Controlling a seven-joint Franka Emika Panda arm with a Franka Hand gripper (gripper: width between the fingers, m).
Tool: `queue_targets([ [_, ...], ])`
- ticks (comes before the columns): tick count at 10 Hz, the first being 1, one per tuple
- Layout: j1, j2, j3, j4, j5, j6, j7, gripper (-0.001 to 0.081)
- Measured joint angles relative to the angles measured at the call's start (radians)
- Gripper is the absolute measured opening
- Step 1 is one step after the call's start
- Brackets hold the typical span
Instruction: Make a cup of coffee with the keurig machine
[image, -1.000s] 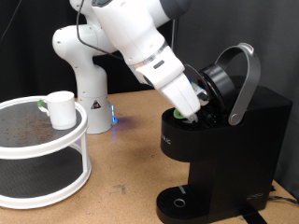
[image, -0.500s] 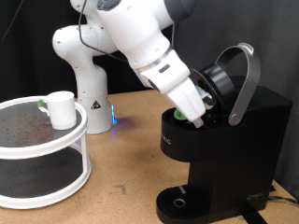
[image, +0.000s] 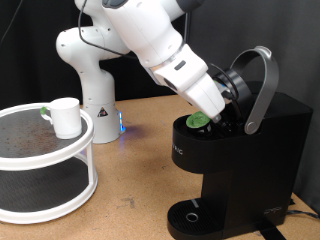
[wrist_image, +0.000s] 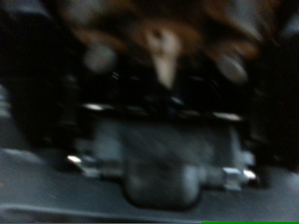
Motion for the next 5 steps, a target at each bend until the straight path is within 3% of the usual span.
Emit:
queue_targets([
  [5,-0.005,-0.057,-0.001,-0.022,-0.053,-0.053,0.011,0.0807],
])
